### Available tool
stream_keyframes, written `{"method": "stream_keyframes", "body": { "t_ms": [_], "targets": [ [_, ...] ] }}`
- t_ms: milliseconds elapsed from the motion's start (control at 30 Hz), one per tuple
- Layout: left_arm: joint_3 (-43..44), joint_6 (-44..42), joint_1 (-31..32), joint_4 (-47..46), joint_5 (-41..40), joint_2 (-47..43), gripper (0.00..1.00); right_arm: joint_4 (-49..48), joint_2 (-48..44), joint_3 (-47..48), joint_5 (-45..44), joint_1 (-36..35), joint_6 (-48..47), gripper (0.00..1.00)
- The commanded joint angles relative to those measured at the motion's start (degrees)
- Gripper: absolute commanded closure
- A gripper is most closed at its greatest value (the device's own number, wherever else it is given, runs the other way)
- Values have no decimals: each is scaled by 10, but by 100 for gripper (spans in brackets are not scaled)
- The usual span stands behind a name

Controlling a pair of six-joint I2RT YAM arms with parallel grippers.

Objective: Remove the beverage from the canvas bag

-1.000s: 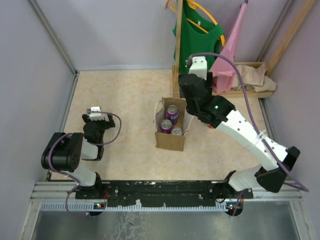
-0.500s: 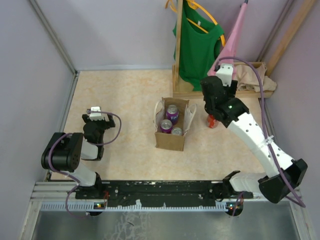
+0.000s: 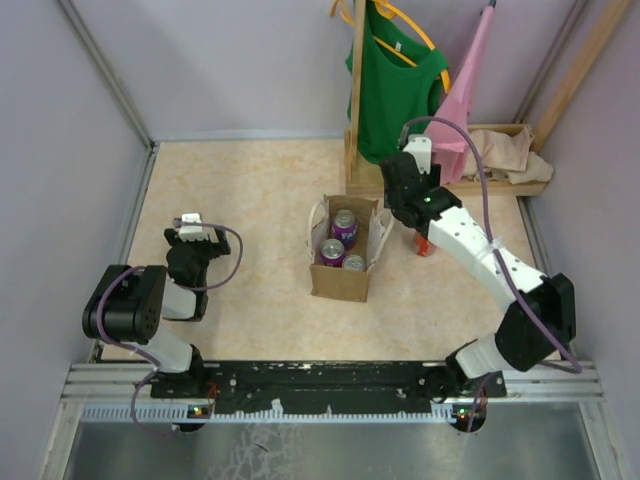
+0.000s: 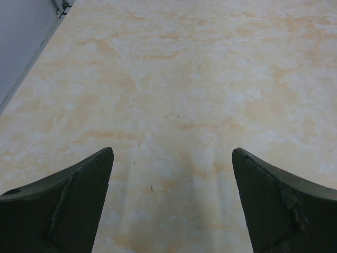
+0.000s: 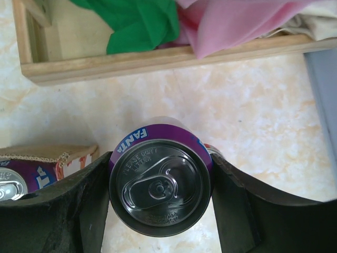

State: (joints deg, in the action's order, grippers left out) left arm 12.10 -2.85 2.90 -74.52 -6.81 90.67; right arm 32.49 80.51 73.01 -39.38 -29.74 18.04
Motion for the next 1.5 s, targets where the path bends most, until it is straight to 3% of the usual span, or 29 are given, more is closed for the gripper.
{"method": "stream_keyframes", "body": {
  "t_ms": [0, 367, 900, 1033, 1167, 1233, 1467],
  "targets": [
    [8, -3, 3, -11, 4, 7, 0, -75, 29, 30, 20, 5, -15, 100],
    [7, -3, 3, -11, 3, 7, 0, -138, 80, -45, 83, 6, 8, 100],
    [8, -3, 4, -10, 3, 7, 0, -153, 128, -97, 110, 6, 57, 100],
    [7, -3, 3, -11, 3, 7, 0, -143, 134, -96, 103, 6, 68, 80],
    [8, -3, 3, -11, 3, 7, 0, -133, 135, -96, 91, 6, 75, 70],
    [8, -2, 3, -11, 3, 7, 0, -128, 136, -96, 89, 6, 75, 50],
    [8, -3, 3, -10, 4, 7, 0, -119, 131, -98, 81, 6, 74, 5]
  ]
}}
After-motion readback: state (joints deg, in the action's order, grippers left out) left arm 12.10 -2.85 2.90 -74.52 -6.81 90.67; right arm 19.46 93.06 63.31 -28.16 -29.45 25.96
